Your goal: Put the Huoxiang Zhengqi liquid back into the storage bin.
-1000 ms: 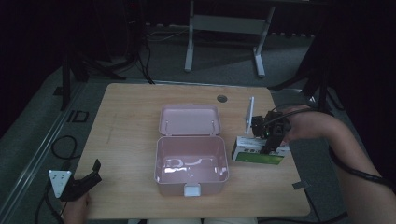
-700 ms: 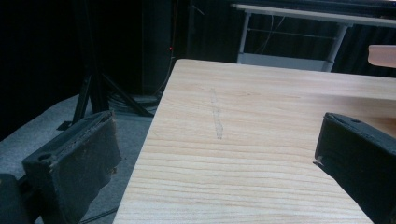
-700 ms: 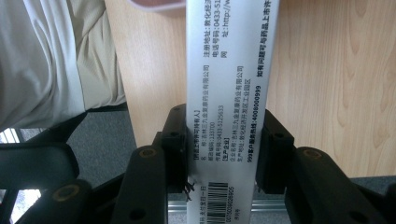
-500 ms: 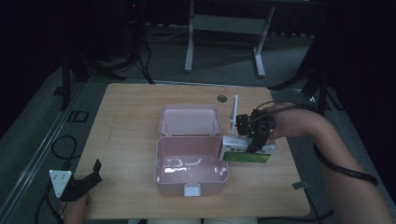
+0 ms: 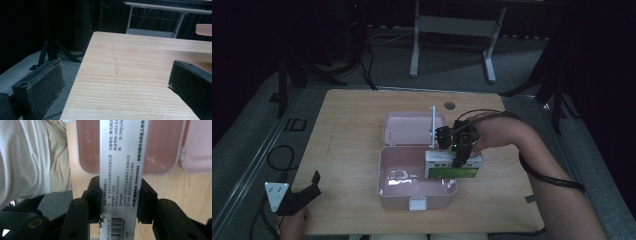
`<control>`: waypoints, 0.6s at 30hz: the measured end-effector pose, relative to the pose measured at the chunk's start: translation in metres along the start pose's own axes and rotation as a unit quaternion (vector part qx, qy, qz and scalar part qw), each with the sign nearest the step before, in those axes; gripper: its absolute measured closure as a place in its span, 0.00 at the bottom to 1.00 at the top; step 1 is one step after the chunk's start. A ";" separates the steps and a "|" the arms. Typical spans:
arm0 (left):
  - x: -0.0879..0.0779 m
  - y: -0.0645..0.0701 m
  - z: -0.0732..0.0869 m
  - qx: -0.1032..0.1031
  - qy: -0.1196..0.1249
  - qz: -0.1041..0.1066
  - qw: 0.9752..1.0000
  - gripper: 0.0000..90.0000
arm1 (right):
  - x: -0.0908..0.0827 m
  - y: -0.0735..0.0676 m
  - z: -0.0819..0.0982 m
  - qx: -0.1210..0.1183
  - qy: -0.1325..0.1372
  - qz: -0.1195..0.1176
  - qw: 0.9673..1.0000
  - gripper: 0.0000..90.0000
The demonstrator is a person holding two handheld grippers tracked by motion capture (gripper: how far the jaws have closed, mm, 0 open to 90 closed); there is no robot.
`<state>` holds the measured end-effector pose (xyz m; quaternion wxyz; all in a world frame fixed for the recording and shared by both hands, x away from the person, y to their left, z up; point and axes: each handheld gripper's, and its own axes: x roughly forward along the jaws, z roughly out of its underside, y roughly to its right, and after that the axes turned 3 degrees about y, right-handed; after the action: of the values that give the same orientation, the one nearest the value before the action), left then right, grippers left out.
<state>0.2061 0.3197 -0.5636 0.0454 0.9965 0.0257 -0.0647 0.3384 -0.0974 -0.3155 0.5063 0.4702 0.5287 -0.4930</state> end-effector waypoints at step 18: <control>0.000 0.000 0.000 0.001 -0.002 0.002 1.000 0.00 | 0.006 -0.003 -0.051 -0.025 0.011 -0.006 1.000 0.69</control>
<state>0.2065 0.3199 -0.5636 0.0447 0.9965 0.0232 -0.0666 0.3315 -0.0471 -0.3217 0.5092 0.4597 0.5490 -0.4775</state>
